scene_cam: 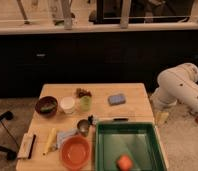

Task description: Place sponge in paper cup

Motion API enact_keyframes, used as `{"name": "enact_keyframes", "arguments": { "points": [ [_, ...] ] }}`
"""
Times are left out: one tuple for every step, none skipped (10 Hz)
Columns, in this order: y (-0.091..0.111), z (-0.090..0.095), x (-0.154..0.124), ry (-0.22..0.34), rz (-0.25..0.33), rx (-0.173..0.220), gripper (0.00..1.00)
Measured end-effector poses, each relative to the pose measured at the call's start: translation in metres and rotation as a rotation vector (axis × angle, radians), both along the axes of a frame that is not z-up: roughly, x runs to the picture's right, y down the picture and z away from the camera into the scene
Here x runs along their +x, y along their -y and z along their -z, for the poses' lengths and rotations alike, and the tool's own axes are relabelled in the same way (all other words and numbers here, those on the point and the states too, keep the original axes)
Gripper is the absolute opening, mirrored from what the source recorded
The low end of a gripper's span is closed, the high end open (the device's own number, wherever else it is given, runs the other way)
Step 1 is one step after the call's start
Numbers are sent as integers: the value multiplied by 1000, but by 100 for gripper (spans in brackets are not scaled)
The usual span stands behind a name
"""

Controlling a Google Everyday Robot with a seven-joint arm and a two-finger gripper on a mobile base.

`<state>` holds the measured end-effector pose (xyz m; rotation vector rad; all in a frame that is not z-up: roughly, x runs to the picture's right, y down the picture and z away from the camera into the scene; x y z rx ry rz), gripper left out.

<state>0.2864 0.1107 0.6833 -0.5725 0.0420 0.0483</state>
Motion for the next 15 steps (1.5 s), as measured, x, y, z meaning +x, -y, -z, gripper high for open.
{"name": "enact_keyframes", "arguments": {
  "points": [
    [0,0,0,0,0,0,80],
    [0,0,0,0,0,0,80],
    [0,0,0,0,0,0,80],
    [0,0,0,0,0,0,80],
    [0,0,0,0,0,0,80],
    [0,0,0,0,0,0,80],
    [0,0,0,1,-2,1,80],
    [4,-7,-7,19,-15,6,80],
    [7,-11,-14,28,-26,8,80],
    [11,-15,-25,44,-39,11,80],
    [12,-17,-24,47,-40,10,80],
    [14,-20,-22,51,-39,15,80],
    [16,-22,-23,56,-41,18,80],
    [18,-25,-26,64,-40,23,80],
    [20,-29,-30,72,-41,27,80]
  ]
}}
